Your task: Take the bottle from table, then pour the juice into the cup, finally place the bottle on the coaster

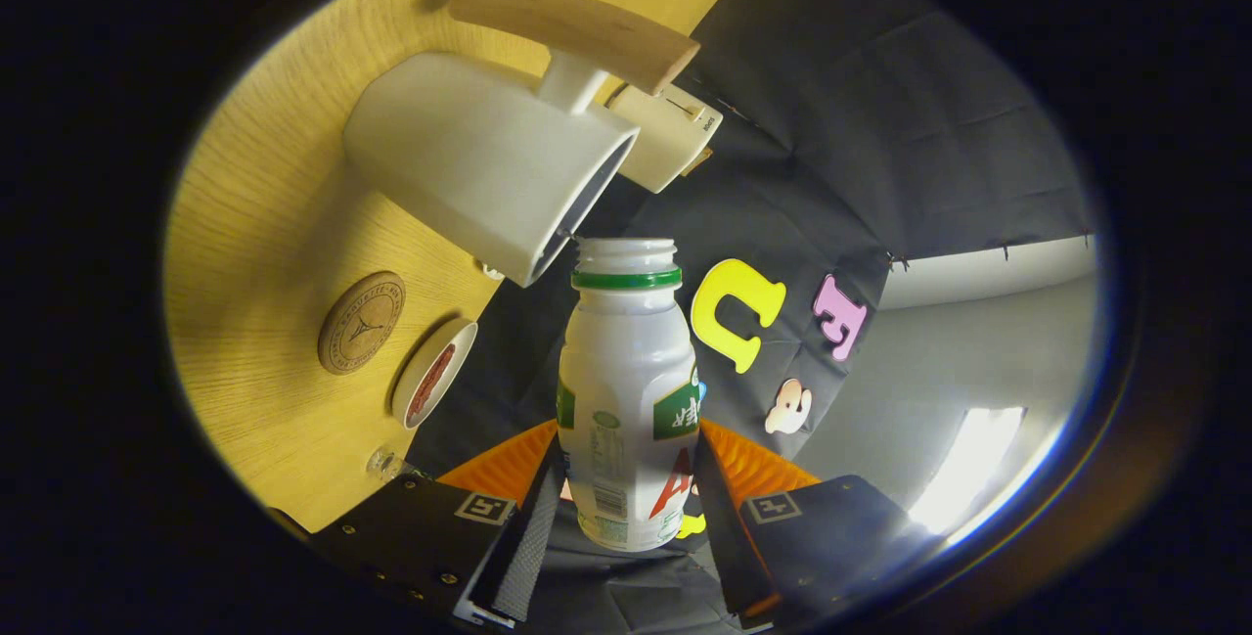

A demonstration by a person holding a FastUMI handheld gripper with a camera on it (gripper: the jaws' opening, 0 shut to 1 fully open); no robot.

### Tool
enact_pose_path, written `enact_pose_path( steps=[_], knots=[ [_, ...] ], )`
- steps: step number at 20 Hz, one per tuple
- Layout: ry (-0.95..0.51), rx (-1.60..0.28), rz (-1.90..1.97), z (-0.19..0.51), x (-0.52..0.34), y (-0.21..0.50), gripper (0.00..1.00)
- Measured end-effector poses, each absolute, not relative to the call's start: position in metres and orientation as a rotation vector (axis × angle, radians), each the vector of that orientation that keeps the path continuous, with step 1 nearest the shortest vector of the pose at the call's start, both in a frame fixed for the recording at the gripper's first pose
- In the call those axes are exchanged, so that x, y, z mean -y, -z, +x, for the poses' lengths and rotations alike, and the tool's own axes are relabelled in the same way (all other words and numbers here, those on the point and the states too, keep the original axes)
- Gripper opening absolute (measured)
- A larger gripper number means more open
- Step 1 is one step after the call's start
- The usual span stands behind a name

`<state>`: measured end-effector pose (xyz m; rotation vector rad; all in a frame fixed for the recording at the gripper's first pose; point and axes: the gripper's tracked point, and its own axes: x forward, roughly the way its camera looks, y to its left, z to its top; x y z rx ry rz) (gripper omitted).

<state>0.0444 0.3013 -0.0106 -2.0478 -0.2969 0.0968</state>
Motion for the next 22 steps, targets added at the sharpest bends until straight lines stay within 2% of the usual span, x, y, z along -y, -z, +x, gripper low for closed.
enact_pose_path(
  steps=[10, 16, 22],
  knots=[
    [-0.091, 0.290, -1.988, 0.045, -0.300, 0.005, 0.71],
    [-0.113, 0.193, -1.788, 0.048, -0.285, 0.014, 0.71],
    [-0.195, 0.039, -1.459, 0.049, -0.279, 0.033, 0.71]
  ],
)
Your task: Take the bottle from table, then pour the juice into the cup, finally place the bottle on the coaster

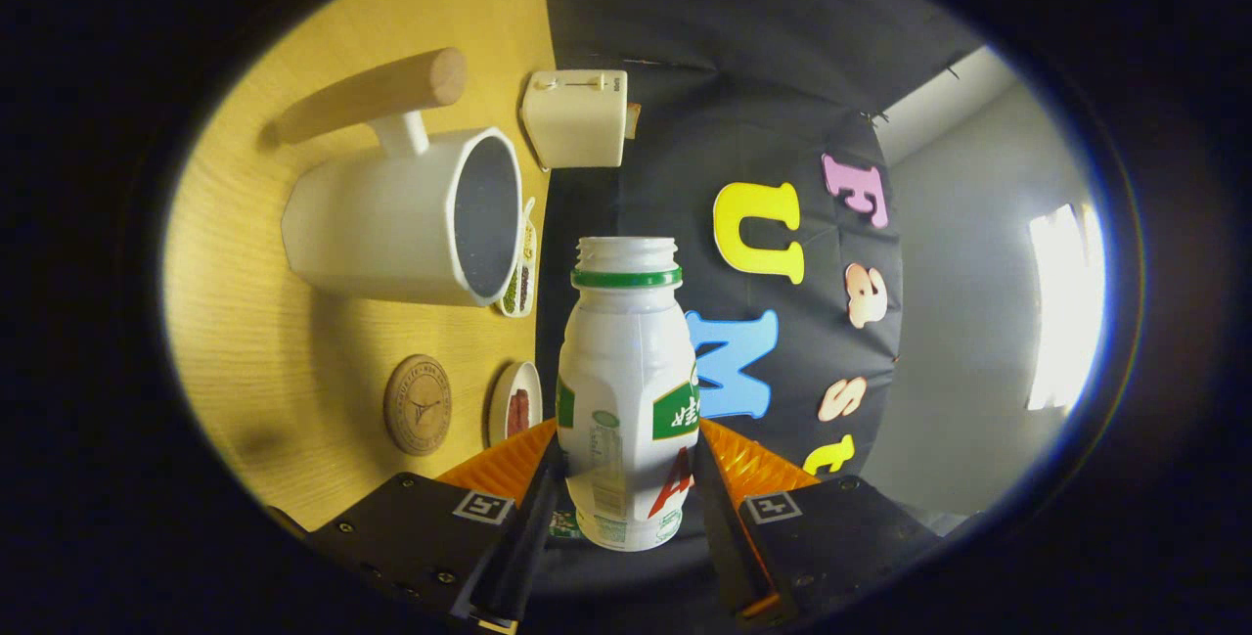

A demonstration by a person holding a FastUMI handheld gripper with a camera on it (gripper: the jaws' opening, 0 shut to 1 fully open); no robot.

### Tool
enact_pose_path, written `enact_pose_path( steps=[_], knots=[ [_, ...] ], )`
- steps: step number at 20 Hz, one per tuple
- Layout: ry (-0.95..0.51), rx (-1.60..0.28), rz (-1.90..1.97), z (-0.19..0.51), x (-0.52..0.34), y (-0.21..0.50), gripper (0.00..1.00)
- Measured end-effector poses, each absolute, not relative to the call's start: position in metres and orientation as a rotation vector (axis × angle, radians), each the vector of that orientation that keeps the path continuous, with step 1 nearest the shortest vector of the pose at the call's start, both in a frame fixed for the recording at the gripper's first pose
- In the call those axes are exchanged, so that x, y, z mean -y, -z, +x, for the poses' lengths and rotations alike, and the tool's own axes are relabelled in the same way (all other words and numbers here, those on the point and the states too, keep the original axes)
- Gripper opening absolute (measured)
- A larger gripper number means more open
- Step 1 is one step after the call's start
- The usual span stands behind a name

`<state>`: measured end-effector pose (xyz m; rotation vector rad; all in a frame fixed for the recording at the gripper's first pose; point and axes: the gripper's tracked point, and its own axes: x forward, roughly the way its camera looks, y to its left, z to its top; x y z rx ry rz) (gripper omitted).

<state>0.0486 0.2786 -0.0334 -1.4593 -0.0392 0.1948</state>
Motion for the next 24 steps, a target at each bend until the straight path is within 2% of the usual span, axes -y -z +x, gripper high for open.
enact_pose_path(
  steps=[11, 24],
  knots=[
    [-0.268, -0.163, -0.829, 0.053, -0.272, 0.053, 0.71],
    [-0.311, -0.302, -0.222, 0.062, -0.268, 0.057, 0.71]
  ],
)
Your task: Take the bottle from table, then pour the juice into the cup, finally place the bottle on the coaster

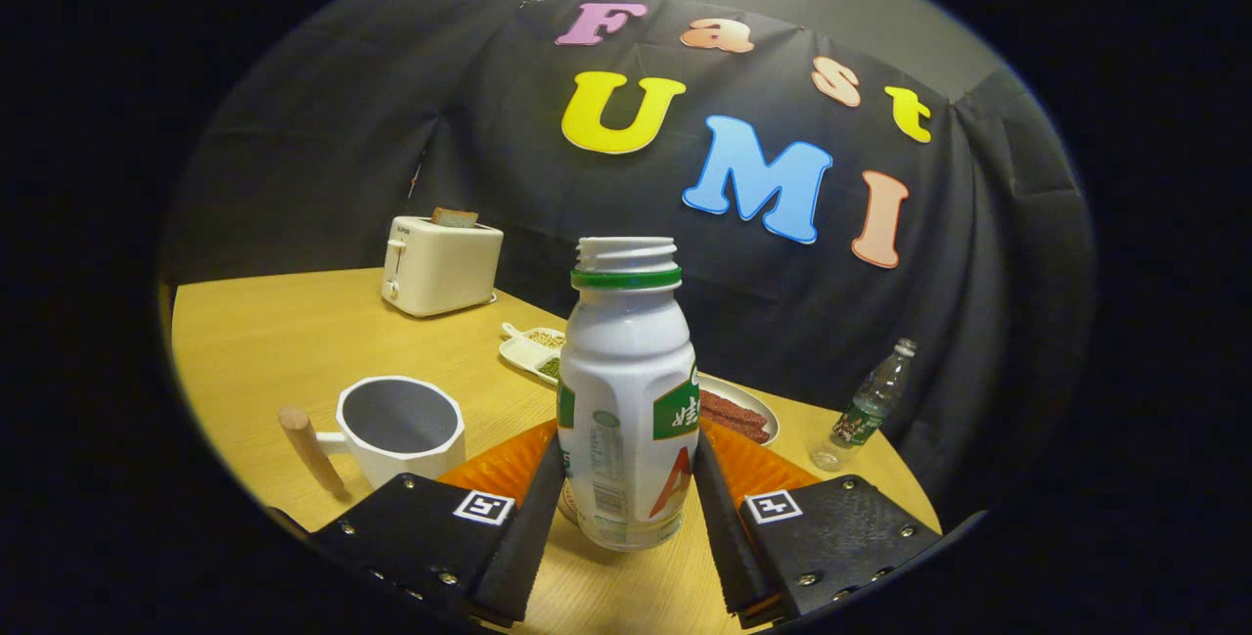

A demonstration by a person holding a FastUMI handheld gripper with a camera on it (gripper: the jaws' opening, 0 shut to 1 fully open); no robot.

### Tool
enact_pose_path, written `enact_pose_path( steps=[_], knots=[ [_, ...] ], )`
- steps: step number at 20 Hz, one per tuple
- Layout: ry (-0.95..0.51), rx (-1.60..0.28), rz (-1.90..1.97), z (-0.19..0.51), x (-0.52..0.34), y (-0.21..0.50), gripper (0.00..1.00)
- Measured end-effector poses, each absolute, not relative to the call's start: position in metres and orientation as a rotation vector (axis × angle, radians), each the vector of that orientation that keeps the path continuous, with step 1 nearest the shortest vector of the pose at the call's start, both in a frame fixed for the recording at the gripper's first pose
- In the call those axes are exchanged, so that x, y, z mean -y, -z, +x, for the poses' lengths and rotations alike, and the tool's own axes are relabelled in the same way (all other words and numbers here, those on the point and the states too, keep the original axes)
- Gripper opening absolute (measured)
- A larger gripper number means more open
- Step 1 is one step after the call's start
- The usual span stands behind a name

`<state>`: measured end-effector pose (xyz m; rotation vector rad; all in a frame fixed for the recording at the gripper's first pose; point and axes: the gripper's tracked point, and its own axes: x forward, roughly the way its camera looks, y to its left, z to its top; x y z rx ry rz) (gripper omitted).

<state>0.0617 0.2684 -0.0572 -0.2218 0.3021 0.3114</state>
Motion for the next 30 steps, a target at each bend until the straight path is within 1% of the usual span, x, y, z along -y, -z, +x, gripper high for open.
enact_pose_path(
  steps=[4, 9, 17, 22, 30],
  knots=[
    [-0.320, -0.319, -0.109, 0.065, -0.265, 0.067, 0.71],
    [-0.285, -0.332, -0.031, 0.075, -0.258, 0.076, 0.71],
    [-0.289, -0.342, -0.006, 0.096, -0.266, 0.085, 0.71],
    [-0.275, -0.380, -0.015, 0.107, -0.266, 0.095, 0.71],
    [-0.262, -0.375, 0.030, 0.112, -0.261, 0.101, 0.71]
  ],
)
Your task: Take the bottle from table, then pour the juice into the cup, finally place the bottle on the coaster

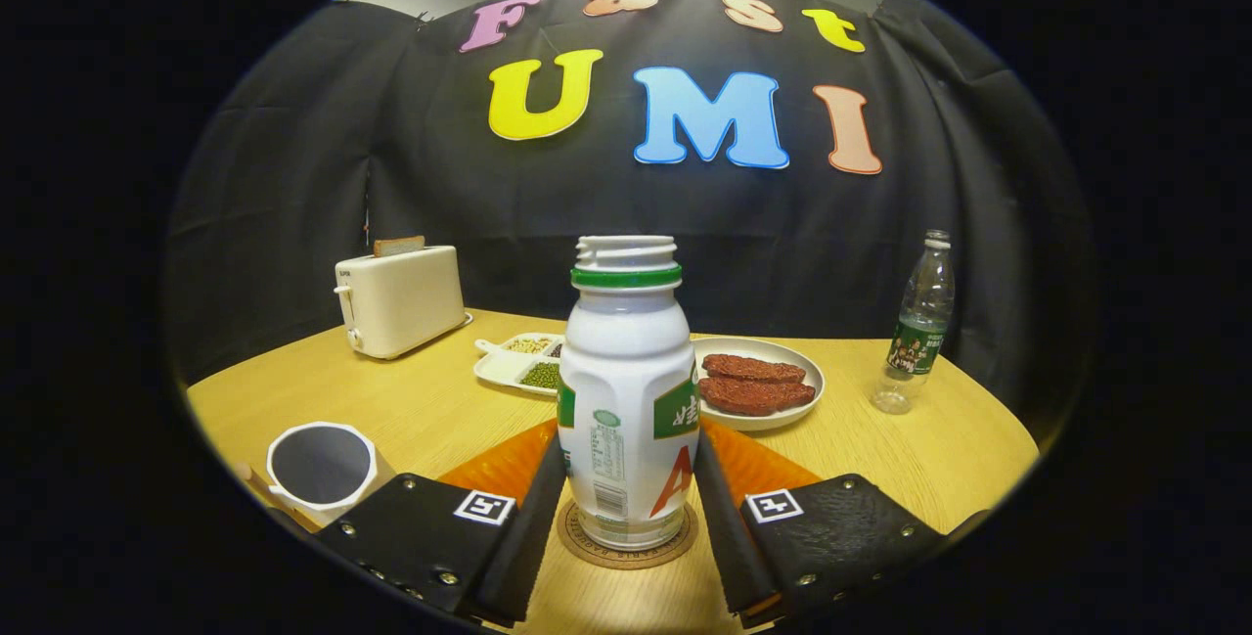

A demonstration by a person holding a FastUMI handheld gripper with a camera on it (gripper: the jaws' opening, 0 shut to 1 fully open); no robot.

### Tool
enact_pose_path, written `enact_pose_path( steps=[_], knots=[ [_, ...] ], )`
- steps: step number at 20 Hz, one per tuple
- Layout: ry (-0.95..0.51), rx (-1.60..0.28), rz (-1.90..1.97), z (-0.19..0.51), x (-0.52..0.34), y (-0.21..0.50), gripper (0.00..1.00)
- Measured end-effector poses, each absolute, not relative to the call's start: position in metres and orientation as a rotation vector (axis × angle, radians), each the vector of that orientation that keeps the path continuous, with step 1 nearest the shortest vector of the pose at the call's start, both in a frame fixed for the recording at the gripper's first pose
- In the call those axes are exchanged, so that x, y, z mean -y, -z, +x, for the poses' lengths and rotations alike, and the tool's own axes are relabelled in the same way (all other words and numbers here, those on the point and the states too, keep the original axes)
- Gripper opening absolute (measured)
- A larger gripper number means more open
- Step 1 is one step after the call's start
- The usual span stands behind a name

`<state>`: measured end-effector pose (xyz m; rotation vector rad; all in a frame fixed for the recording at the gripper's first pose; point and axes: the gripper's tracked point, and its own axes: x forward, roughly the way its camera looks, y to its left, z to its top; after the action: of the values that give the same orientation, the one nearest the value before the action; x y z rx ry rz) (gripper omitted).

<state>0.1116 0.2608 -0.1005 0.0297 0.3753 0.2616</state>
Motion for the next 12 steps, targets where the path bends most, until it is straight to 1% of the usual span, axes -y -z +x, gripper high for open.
enact_pose_path(
  steps=[5, 12],
  knots=[
    [-0.262, -0.353, 0.105, 0.1078, -0.2570, 0.1020, 0.71],
    [-0.262, -0.358, 0.068, 0.1150, -0.2612, 0.0991, 0.72]
  ],
)
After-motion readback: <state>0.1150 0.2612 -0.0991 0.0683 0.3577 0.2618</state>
